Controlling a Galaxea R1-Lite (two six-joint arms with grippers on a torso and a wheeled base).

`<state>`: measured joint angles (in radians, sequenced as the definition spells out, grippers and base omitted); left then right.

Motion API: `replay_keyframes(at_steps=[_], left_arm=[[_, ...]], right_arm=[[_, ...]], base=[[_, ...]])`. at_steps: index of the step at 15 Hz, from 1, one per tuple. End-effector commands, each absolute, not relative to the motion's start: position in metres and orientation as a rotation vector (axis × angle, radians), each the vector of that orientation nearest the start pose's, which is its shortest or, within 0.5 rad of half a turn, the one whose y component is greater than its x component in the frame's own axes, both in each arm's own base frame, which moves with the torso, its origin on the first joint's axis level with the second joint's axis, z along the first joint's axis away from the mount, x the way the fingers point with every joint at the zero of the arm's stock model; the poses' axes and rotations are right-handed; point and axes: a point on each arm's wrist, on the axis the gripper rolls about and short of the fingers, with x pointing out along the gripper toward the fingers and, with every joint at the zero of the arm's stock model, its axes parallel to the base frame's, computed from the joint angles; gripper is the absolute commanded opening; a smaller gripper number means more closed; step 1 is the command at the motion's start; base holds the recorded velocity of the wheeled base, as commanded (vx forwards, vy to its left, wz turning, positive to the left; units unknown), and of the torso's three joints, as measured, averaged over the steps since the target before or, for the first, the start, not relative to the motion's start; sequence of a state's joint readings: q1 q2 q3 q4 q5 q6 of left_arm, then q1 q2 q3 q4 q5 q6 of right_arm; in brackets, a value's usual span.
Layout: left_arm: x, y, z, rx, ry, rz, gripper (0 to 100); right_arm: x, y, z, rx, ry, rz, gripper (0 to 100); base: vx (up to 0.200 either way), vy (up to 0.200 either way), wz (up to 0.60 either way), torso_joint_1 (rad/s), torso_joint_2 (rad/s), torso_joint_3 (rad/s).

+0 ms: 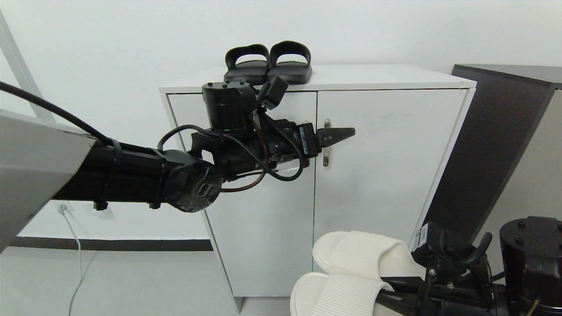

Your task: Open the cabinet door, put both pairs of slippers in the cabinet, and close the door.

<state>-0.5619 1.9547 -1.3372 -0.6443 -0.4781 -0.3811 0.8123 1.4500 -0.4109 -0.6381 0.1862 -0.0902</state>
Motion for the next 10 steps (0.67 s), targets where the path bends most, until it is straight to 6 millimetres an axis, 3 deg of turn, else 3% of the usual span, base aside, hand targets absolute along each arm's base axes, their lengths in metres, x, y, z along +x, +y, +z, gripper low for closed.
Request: replay_keyframes(at_steps=[1, 5, 10], left_arm=[[0.340, -0.218, 0.237, -0.347, 0.175, -1.011, 100], [0.346, -0.219, 0.234, -0.346, 0.177, -1.003, 100], [0.348, -0.236, 0.226, -0.344, 0.197, -1.033, 100]], right_arm=[[0.142, 0.157, 0.145, -0.211, 0.354, 1.005, 0], [0.142, 0.157, 0.145, -0.212, 0.357, 1.006, 0], [0.142, 0.157, 0.145, -0.212, 0.355, 1.006, 0]], base=[[0.000, 0.000, 0.00, 0.000, 0.00, 0.000], [0.000, 0.000, 0.00, 0.000, 0.00, 0.000], [0.000, 0.000, 0.00, 0.000, 0.00, 0.000]])
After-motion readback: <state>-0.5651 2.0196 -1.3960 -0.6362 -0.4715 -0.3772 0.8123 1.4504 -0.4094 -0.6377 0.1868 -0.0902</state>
